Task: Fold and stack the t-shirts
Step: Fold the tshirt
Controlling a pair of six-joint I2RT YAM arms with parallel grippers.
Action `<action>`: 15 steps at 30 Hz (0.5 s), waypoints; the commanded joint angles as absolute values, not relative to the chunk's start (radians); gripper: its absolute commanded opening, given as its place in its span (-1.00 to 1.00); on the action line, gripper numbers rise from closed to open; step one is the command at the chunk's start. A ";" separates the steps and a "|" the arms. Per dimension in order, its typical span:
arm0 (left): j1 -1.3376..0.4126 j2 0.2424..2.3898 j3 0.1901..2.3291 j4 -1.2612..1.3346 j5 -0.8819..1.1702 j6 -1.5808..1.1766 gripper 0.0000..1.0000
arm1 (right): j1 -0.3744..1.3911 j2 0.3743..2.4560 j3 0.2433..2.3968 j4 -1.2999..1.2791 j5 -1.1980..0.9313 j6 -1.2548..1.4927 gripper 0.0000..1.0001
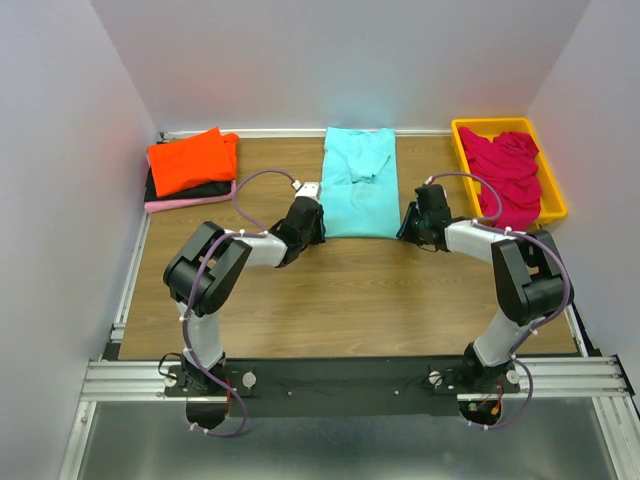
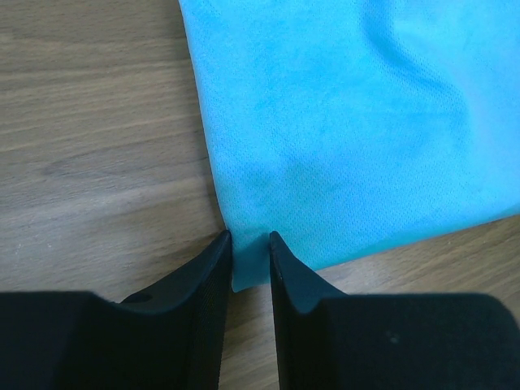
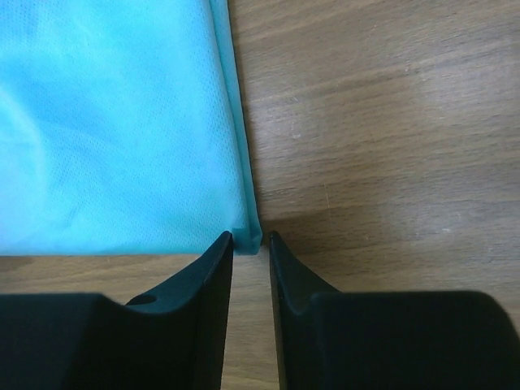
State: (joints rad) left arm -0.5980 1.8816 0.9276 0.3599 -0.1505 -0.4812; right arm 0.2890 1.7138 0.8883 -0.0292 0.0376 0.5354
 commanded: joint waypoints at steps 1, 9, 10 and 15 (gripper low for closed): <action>-0.604 1.893 0.897 0.293 -0.184 -0.477 -0.34 | 0.293 1.675 0.861 -0.054 0.032 0.545 -0.32; -0.607 1.907 0.888 0.308 -0.167 -0.477 -0.68 | 0.293 1.706 0.854 -0.052 0.011 0.542 -0.40; -0.607 1.910 0.887 0.310 -0.163 -0.477 -0.69 | 0.293 1.710 0.857 -0.052 0.006 0.540 -0.50; -0.609 1.910 0.876 0.334 -0.146 -0.477 -0.80 | 0.291 1.721 0.861 -0.046 0.006 0.534 -0.81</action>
State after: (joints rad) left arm -0.6003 1.8816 0.9115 0.3828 -0.1555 -0.4831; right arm 0.2890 1.7016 0.8719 -0.0315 0.0227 0.5400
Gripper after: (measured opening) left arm 0.113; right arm 0.119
